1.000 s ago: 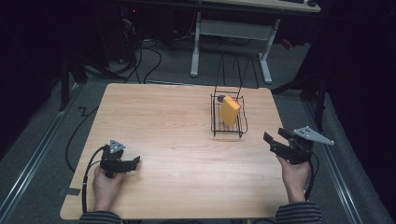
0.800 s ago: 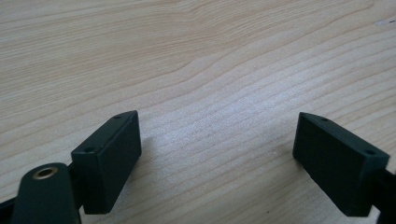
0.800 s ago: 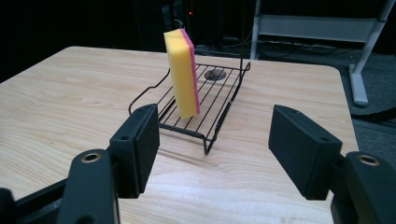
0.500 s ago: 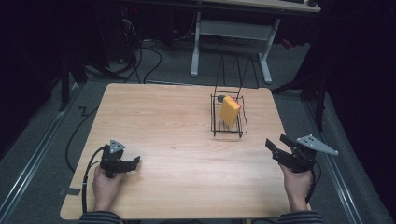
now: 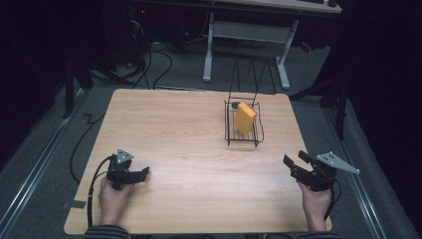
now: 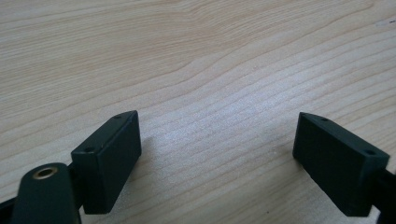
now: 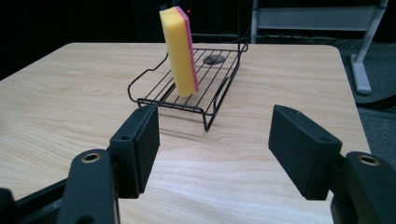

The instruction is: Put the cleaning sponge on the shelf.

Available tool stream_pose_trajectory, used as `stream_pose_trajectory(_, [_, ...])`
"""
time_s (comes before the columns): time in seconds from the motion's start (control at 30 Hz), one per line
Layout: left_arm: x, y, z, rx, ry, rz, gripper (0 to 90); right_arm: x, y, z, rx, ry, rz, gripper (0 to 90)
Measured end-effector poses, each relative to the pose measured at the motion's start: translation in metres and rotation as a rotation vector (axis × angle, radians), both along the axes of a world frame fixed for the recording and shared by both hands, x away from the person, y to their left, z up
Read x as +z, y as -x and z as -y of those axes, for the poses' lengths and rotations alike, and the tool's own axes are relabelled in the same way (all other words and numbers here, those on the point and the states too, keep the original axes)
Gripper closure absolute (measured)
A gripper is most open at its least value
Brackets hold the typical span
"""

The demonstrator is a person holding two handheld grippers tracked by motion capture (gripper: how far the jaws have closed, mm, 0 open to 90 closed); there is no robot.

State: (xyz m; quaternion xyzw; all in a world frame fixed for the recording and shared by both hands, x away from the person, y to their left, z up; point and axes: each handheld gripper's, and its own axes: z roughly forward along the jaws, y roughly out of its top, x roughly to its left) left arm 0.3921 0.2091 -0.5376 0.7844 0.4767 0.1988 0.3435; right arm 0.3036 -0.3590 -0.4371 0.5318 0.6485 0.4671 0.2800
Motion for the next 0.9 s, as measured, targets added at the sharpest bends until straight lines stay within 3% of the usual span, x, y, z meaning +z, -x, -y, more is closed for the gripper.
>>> stream_pose_trajectory(0.9, [0.000, 0.000, 0.000, 0.001, 0.000, 0.000, 15.8, -0.036, -0.003, -0.008, 0.004, 0.002, -0.055, 34.4])
